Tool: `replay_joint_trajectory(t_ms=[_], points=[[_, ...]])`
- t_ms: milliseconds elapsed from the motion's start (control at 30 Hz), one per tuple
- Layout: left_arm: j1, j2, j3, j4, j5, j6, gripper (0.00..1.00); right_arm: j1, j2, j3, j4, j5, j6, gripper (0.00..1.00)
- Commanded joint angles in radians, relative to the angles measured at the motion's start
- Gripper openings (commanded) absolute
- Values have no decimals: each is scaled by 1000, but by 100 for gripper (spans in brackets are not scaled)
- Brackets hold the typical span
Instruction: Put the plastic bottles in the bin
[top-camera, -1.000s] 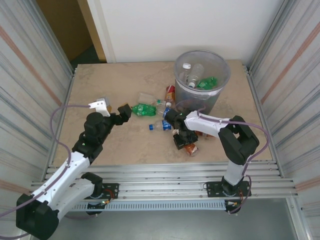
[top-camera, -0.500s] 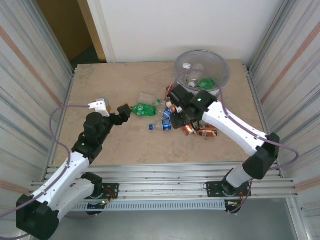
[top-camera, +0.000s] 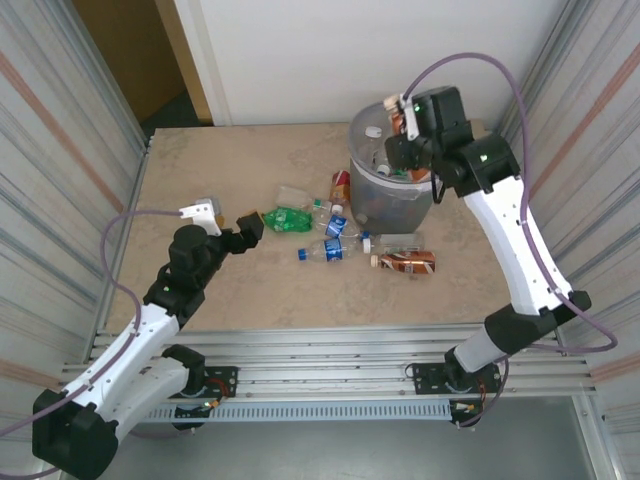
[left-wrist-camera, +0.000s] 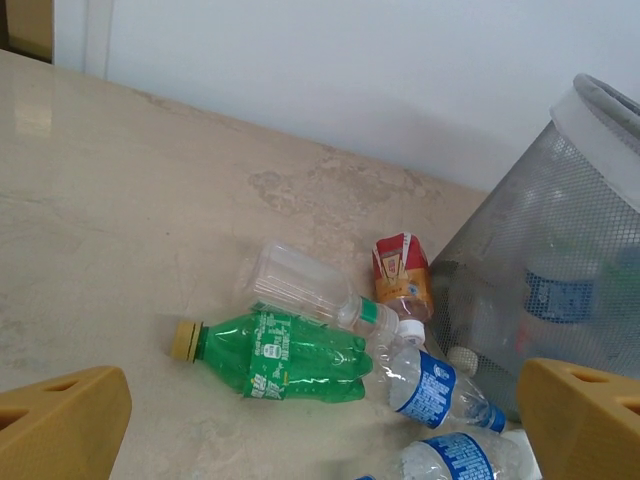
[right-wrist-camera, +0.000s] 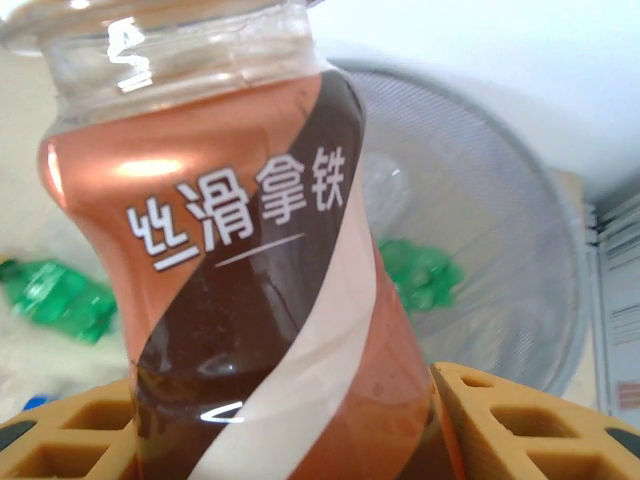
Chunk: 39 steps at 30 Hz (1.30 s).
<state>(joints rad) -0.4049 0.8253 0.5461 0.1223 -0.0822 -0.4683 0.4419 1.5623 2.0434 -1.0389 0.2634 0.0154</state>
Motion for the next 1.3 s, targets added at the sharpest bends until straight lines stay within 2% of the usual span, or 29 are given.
replay_joint_trajectory(t_ms=[0, 100, 367, 533, 767, 900, 1033, 1133, 1267], points=[[6, -17, 33, -11, 37, 15, 99, -70, 75, 49, 81, -77, -117, 43], [6, -17, 35, -18, 43, 11, 99, -119, 153, 111, 87, -102, -154, 43], [6, -13, 45, -20, 51, 4, 99, -175, 335, 217, 91, -61, -284, 45], [6, -2, 45, -14, 59, -6, 99, -201, 412, 257, 89, -53, -328, 49], [6, -2, 43, -11, 54, -9, 99, -209, 478, 262, 91, 32, -403, 55], [6, -2, 43, -11, 52, -9, 99, -212, 490, 262, 95, 36, -414, 67], [6, -5, 44, -15, 48, -9, 99, -212, 488, 262, 100, 36, -410, 87], [6, -6, 43, -15, 45, -9, 99, -212, 479, 262, 100, 23, -401, 90], [6, -3, 45, -15, 43, -8, 99, -212, 455, 262, 98, -17, -377, 89]])
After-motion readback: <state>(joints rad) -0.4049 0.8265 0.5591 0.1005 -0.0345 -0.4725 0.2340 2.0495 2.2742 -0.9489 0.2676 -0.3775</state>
